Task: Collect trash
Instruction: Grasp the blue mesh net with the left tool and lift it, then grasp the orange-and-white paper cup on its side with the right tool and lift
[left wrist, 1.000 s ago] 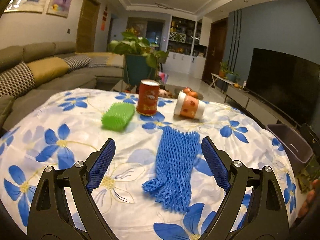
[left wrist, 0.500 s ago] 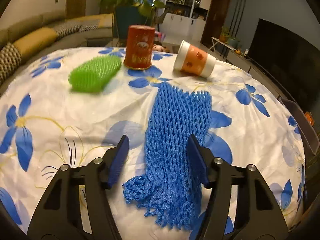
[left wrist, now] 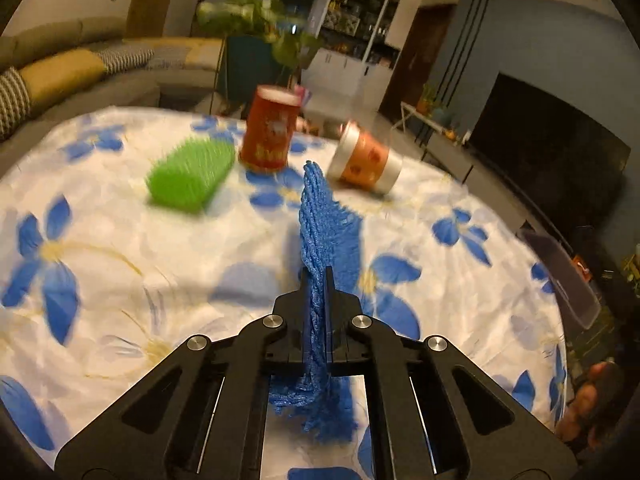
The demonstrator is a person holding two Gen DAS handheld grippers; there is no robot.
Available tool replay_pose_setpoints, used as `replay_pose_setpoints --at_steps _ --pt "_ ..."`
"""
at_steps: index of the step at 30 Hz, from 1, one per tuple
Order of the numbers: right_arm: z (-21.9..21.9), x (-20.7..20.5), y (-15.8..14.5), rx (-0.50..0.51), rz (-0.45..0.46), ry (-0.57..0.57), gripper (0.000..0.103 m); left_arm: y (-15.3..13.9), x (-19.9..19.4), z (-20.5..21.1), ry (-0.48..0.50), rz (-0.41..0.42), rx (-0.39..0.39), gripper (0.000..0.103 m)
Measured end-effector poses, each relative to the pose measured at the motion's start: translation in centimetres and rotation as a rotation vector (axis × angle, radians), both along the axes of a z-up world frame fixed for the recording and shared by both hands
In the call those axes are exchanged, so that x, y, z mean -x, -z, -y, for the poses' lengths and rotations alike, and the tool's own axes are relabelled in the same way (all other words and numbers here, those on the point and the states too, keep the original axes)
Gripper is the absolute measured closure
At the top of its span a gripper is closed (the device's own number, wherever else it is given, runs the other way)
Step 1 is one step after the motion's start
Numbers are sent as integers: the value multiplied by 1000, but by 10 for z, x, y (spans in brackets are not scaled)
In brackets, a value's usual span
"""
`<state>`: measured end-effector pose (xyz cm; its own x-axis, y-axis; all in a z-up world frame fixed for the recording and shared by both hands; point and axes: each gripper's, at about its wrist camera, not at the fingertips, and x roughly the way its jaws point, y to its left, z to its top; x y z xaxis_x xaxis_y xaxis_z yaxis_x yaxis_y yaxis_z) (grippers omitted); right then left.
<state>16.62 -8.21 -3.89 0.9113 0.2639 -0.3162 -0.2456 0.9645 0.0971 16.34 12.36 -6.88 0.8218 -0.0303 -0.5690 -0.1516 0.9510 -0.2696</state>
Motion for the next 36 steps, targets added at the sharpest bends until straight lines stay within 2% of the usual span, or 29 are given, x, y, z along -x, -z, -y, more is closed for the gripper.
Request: replay_pose_setpoints --at_steps 6,9,14,15,19,26,31,36 --pt "-34 -30 -2 11 -31 -21 18 -43 6 -21 -68 136 -72 99" --pt "-52 -49 -1 23 -46 -15 18 -60 0 -41 -146 187 -118 99" --pt "-82 -84 1 31 -64 -7 12 -74 -17 -76 -218 223 -79 99" --pt "-90 -93 2 37 -73 -2 8 -75 -22 -81 -226 227 -78 99" --pt "-109 -123 10 36 -116 5 7 -73 -42 -97 -259 232 -94 99" --pt "-136 -171 29 87 -165 66 7 -47 -51 -121 -256 204 -9 99" --pt "-147 -194 37 100 -191 100 7 -39 -50 -122 -242 207 9 99" --pt "-146 -214 49 83 -267 129 7 -32 -52 -119 -216 203 9 99"
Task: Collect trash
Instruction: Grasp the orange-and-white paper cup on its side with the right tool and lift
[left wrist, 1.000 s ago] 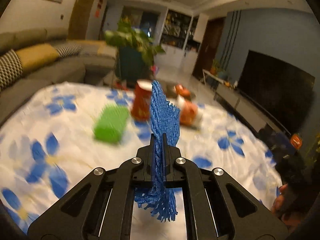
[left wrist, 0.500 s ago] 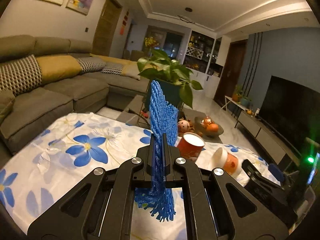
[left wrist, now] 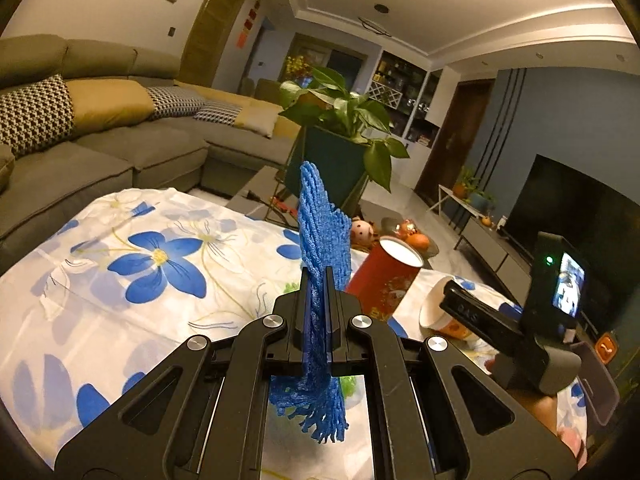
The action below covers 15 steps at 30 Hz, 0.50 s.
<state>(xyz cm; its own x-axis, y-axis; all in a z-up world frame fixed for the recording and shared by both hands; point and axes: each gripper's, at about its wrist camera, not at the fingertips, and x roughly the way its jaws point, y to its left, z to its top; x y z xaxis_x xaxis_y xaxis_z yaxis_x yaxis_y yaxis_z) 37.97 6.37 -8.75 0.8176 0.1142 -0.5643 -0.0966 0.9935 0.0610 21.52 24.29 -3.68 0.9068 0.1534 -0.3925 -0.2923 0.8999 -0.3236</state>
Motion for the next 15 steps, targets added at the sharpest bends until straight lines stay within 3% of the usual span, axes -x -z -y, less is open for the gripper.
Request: replay_pose_setpoints --at_steps 2,8,15 --pt "1 -3 3 -4 -17 -3 7 2 -1 1 5 -4 -1 99" --pt "3 -4 7 -26 -52 -13 20 7 -2 3 11 -12 -1 99" --pt "5 2 6 -29 -48 -30 20 11 -3 3 12 -22 -1 99"
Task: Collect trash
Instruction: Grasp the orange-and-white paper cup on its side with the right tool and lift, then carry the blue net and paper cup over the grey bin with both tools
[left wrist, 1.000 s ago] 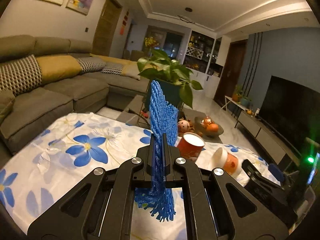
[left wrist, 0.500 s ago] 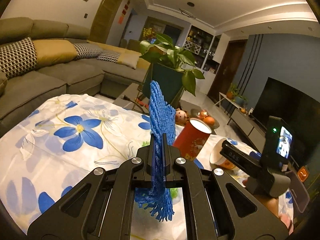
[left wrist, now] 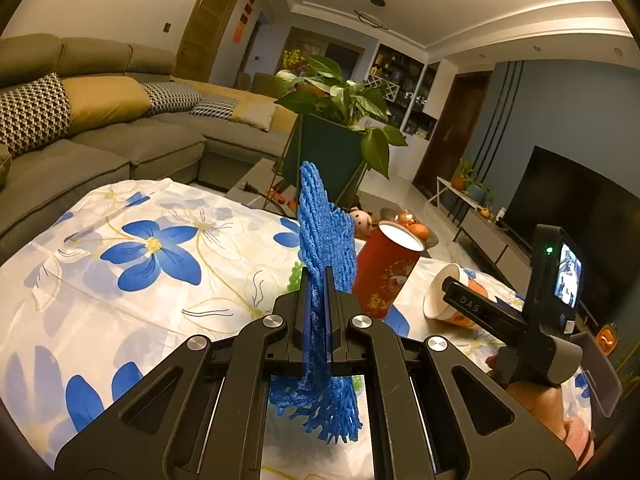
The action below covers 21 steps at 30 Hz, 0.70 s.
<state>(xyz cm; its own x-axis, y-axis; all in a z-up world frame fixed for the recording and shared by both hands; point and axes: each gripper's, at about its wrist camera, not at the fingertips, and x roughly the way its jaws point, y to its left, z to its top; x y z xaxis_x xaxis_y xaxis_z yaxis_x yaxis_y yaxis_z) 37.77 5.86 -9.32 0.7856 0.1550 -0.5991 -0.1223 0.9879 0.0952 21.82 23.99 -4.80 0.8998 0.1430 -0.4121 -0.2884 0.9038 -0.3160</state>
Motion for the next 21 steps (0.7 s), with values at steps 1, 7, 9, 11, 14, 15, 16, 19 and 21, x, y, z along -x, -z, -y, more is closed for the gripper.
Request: replay_pose_setpoints --at_steps 1,7,9,11,14,15,16,19,21 --pt "1 3 -3 -1 5 -1 20 1 0 0 -1 -1 0 99" --pt "12 27 -16 8 56 -5 21 4 1 -4 -17 -10 8 99" --pt "20 41 -22 0 69 -15 21 3 5 -3 -23 -7 0 99" --pt "28 56 -28 2 90 -24 21 2 8 -2 -29 -7 2 99" --pt "43 81 -38 2 119 -41 21 -3 15 3 -25 -3 2 99" --pt "49 90 -41 -2 130 -43 21 -5 18 7 -22 -2 -8 99" --pt "54 97 -44 -7 135 -45 21 -7 20 10 -20 -2 -15 99" --pt "72 119 -53 -15 161 -51 21 -14 30 21 -10 1 -37 99" --pt "83 133 -60 -17 182 -53 21 -20 40 31 1 8 -46 99"
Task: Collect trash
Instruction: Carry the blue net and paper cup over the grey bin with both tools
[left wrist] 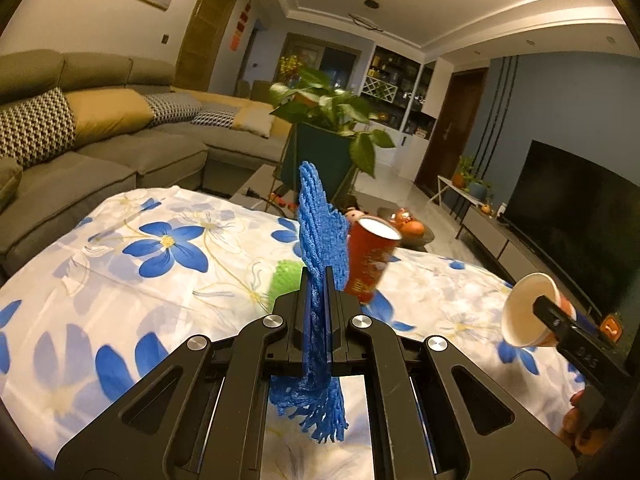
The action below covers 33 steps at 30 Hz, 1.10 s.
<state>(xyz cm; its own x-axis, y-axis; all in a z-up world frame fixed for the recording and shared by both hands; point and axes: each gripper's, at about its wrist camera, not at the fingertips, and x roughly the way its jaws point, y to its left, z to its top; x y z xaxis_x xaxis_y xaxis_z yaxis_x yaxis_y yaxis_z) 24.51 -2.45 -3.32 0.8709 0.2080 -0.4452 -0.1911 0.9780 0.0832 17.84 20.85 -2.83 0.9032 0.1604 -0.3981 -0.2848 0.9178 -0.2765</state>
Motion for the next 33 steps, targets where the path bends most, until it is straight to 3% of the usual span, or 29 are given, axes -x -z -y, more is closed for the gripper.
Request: replay_pose_setpoints --at_steps 16,33 --pt "68 78 -19 -12 83 -4 21 -39 65 81 143 65 -59 99" --pt "140 100 -25 -15 136 104 21 -46 39 191 324 54 -124 99"
